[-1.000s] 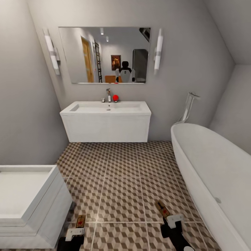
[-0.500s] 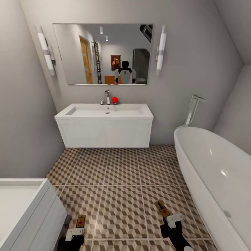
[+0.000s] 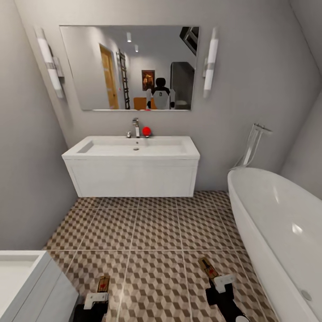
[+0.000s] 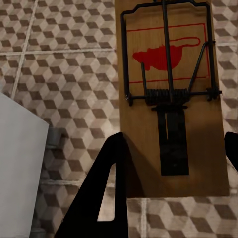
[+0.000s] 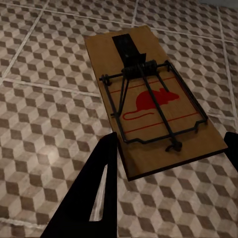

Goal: Take the four mousetraps from the cabinet in the bathroom and place them on the bathroom floor. Make sure all four end up on the same floor surface, and ensure that at least two of them are either under or directly next to the same bathroom sink.

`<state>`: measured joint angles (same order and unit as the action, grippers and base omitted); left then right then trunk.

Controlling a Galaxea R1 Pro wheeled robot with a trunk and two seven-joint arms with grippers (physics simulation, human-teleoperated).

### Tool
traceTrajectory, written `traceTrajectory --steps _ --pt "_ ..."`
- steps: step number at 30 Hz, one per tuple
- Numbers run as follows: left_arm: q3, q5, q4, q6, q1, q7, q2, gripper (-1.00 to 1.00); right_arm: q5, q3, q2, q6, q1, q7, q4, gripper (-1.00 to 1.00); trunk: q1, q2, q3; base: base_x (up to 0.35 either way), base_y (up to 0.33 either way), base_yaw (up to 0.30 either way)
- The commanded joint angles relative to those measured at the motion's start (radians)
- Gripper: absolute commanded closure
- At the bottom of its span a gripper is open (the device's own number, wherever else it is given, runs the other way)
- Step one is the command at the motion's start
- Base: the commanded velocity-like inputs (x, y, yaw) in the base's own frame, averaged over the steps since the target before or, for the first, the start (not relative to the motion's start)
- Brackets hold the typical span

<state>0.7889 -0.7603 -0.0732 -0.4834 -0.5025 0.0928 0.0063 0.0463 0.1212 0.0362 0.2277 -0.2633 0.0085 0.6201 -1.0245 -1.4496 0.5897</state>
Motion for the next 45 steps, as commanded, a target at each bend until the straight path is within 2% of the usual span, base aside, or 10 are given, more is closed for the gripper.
traceTrajectory --steps 1,11,28,45 --pt "0.006 0.006 -0.002 -0.003 -0.001 0.008 -0.001 1.0 0.003 0.002 0.001 0.002 -0.001 0.0 0.0 1.0 -0.001 0.0 0.001 0.319 0.0 0.0" --pt "0.006 0.006 -0.001 -0.003 -0.001 0.008 -0.001 1.0 0.003 0.002 0.001 0.002 -0.001 0.001 0.0 1.0 -0.001 0.0 0.001 0.291 0.0 0.0" --pt "0.006 0.006 -0.002 -0.003 -0.001 0.008 -0.001 1.0 0.003 0.002 0.001 0.002 -0.001 0.0 0.0 1.0 -0.001 0.0 0.001 0.189 0.0 0.0" --pt "0.006 0.006 -0.002 -0.003 -0.001 0.008 -0.002 1.0 0.003 0.002 0.001 0.002 -0.001 0.0 -0.001 1.0 -0.001 0.0 0.001 0.025 0.0 0.0"
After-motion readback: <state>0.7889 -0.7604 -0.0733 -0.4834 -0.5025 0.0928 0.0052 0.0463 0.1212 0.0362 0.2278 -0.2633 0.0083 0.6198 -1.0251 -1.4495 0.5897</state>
